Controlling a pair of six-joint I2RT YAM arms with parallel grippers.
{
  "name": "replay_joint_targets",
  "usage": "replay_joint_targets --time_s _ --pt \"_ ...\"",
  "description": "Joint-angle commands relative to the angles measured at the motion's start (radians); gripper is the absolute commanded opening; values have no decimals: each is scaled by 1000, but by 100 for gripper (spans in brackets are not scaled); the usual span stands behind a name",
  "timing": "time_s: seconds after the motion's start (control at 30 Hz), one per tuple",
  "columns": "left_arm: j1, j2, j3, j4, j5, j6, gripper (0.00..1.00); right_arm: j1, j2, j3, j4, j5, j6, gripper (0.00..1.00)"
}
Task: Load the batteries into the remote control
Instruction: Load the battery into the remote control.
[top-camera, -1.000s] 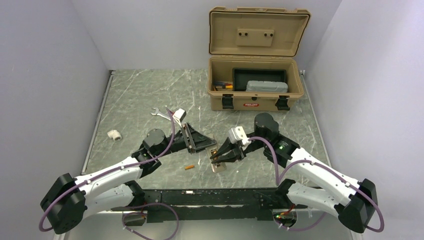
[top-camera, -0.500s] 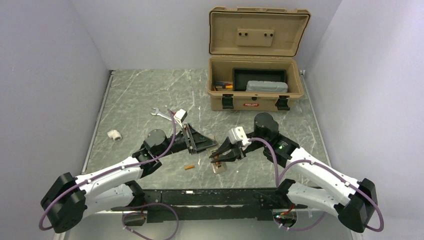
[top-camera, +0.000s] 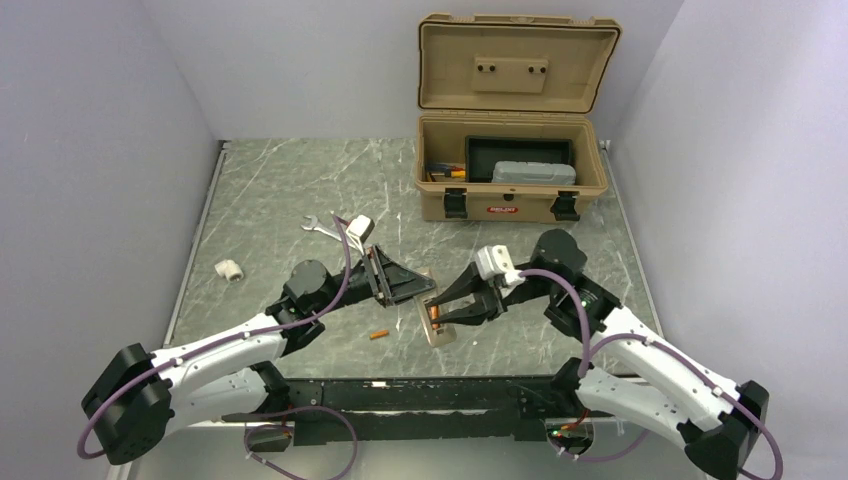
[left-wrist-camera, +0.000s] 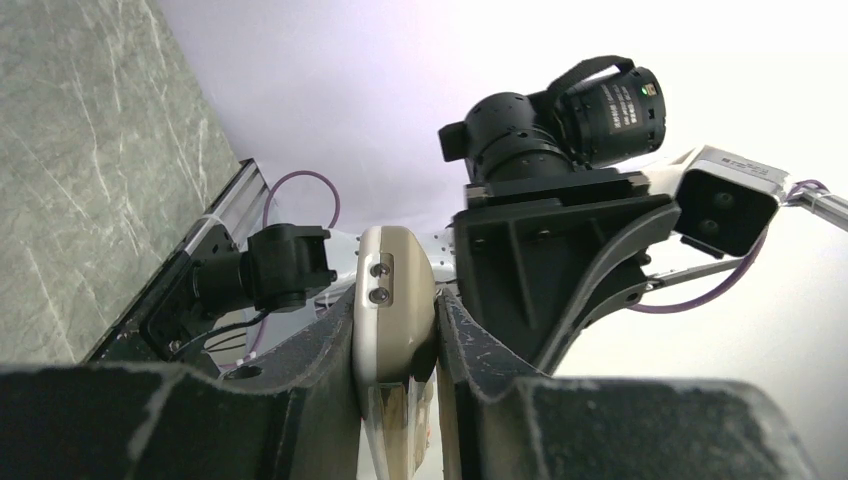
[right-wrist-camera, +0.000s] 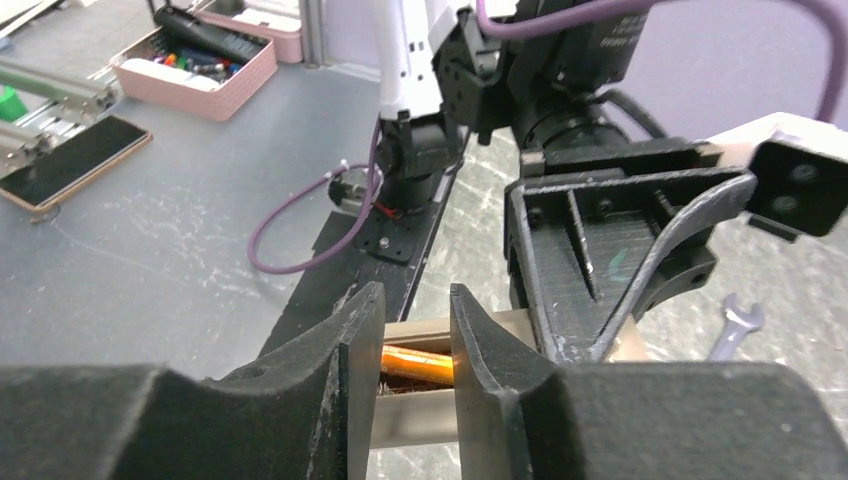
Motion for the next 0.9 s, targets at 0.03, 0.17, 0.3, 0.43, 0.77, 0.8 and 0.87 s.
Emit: replay_joint_targets --time_s 0.03,0.17,0.3,0.43,0.77,0.8,0.87 --pt "-6 1 62 17 4 52 0 -2 -106 0 154 140 203 35" --pt "-6 -8 94 -58 -1 142 0 -3 -168 7 64 391 347 41" --pt "-6 -14 125 -107 0 197 0 -2 -196 10 -56 545 430 44" --pt "-5 -19 123 -126 -12 208 0 -3 -190 37 -148 634 509 44" --pt "-3 -86 138 -319 -133 293 0 -3 -65 289 -430 1006 600 44" --pt "-3 -90 138 -328 -140 294 0 -3 -62 286 -440 1064 618 48" --pt "-3 -98 137 -341 -146 296 0 -3 -63 238 -424 1131 614 52"
